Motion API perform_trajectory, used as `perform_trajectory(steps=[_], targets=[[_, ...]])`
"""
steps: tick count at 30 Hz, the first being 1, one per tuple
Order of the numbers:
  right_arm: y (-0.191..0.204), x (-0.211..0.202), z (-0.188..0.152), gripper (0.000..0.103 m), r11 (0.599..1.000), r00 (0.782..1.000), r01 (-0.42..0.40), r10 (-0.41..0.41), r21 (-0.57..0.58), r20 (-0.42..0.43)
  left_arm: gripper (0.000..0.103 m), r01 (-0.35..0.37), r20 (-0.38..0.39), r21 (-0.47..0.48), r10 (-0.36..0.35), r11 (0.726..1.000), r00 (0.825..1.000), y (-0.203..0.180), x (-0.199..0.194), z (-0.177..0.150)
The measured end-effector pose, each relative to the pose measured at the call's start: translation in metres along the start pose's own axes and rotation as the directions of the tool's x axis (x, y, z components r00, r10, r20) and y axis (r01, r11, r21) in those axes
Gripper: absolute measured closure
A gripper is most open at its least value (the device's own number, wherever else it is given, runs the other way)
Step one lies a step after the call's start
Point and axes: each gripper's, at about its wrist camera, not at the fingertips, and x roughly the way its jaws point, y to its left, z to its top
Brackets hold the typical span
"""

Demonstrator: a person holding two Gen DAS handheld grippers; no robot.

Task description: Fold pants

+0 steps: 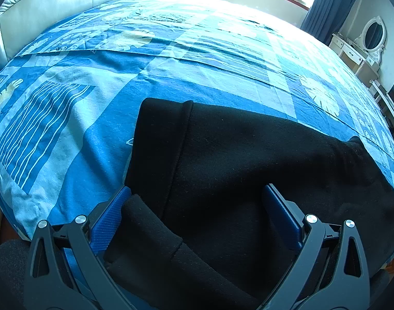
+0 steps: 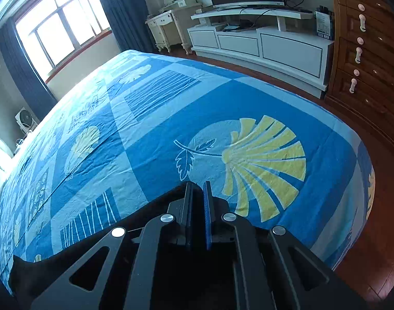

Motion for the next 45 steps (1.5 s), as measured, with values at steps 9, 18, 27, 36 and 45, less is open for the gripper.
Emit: perform_trajectory(steps=[9,18,27,36,45], targets=[[-0.059,-0.048,-0.021,0.055,0.906,0.975,-0.224,0.205,0.360,0.089,0.002,0.007,0.005,-0.006,-0.007,1.000,1.000,0.001,0.001,0.000],[-0.088,-0.075,-0.105,0.055,0.716,0.896,-0.403,0.435,0.571,0.088,0.002,0.012,0.011,-0.008,-0.012,1.000,1.000,0.002,-0.001,-0.001],[-0.070,-0.052,-0.124,0.058,0.718,0.906,-0.379,0.415,0.584,0.079,0.002,0.014,0.012,-0.014,-0.014,1.000,1.000,0.002,-0.001,0.000],[-0.079,-0.040,-0.136,0.092,0.700,0.918,-0.367,0.378,0.613,0.118,0.002,0.022,0.011,-0.015,-0.022,1.000,1.000,0.004,-0.003,-0.001],[-0.094,-0.085,-0.082,0.053,0.856,0.963,-0.268,0.257,0.443,0.087,0.002,0.019,0.011,-0.006,-0.019,1.000,1.000,0.002,-0.003,-0.002]])
